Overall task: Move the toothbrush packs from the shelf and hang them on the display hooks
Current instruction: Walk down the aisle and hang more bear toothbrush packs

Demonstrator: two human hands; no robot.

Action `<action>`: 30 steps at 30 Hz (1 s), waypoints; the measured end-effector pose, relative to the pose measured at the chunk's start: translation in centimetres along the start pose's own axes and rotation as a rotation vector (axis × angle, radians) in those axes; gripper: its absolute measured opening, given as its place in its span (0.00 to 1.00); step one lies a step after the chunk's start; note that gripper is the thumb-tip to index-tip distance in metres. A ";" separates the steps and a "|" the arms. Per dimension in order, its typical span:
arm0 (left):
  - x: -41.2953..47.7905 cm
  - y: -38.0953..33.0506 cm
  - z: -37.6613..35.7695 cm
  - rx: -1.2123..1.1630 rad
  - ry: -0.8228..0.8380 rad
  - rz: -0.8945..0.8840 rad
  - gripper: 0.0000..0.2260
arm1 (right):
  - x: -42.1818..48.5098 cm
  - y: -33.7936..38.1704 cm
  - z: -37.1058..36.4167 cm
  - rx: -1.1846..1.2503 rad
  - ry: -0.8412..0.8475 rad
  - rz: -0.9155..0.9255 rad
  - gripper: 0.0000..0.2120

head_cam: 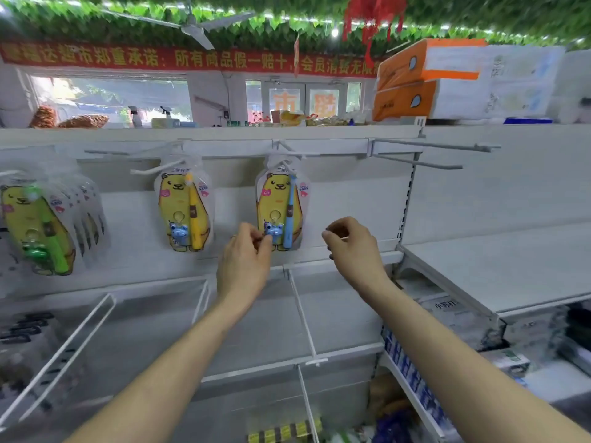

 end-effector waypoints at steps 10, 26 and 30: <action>-14.7 -17.2 -14.3 0.173 0.286 -0.522 0.19 | -9.1 -7.6 17.9 -0.623 -0.103 0.287 0.17; -44.7 -55.4 -45.3 0.000 0.590 -0.977 0.29 | -26.6 -30.6 67.1 -1.206 -0.375 -0.243 0.30; -50.8 -63.2 -52.3 -0.069 0.701 -1.084 0.29 | -29.6 -35.7 75.7 -1.238 -0.452 -0.404 0.28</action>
Point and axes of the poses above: each hand's wrist, its own x-axis towards the middle knuckle, its own z-axis out of the back of the hand, y = z × x, the point moved 6 cm from there along x, towards the middle knuckle
